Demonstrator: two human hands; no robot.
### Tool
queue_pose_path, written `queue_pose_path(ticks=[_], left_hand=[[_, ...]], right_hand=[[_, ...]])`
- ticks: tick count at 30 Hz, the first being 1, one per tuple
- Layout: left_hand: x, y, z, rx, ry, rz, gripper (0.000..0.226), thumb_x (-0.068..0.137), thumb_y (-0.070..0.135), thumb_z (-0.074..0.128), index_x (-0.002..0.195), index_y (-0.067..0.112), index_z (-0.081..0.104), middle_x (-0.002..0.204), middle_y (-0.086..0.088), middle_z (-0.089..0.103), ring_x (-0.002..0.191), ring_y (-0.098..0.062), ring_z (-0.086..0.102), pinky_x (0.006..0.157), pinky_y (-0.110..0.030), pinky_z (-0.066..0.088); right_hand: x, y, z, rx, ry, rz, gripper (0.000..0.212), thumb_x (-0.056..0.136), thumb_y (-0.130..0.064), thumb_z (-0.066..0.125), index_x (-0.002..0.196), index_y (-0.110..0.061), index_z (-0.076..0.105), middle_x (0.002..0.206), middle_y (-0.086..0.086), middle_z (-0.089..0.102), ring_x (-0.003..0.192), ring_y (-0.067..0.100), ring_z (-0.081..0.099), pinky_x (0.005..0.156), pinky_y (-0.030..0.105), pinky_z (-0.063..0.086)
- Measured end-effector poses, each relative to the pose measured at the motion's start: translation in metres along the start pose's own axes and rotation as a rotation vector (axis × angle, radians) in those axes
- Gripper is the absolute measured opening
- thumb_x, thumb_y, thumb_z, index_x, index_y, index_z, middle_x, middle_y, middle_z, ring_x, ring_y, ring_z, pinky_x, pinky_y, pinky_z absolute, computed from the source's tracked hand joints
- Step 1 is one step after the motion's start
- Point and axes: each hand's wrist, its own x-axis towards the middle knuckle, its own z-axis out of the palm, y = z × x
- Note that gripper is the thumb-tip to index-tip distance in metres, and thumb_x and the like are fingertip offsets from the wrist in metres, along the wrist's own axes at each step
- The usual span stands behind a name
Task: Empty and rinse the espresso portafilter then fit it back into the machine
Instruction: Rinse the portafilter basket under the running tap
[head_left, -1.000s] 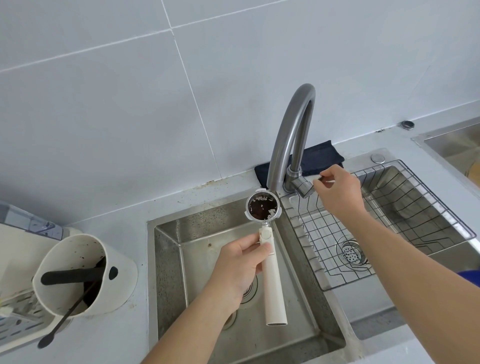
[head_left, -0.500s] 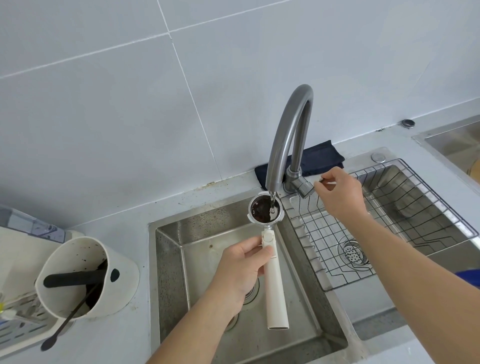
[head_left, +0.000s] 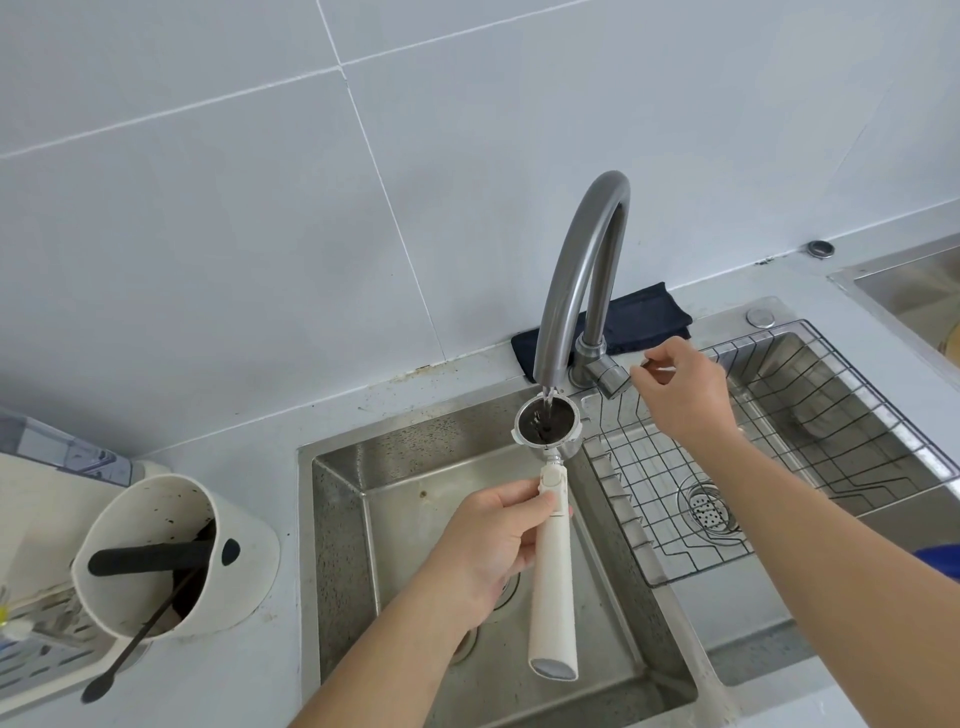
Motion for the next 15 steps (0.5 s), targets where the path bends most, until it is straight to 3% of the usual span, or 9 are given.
queue_pose_path(ticks=[7,15], left_hand=[[0.0,0.003,-0.004,-0.05,0.041,-0.051,0.014,0.09,0.01,0.066,0.099,0.007,0.076,0.087,-0.013,0.075,0.072,-0.018,0.069,0.061,-0.028,0.057],[-0.001,-0.001,-0.016,0.083,0.065,-0.003,0.01,0.084,0.016,0.072,0.085,0.018,0.081,0.078,-0.005,0.072,0.068,-0.018,0.061,0.067,-0.032,0.051]], right_hand=[[0.0,0.001,0.0,-0.006,0.003,0.003,0.011,0.09,-0.028,0.066,0.096,-0.026,0.058,0.085,-0.017,0.063,0.076,0.002,0.061,0.052,0.023,0.045],[0.001,0.001,-0.001,-0.001,0.004,0.006,0.01,0.089,-0.028,0.067,0.095,-0.026,0.059,0.085,-0.015,0.065,0.076,0.004,0.062,0.051,0.023,0.046]])
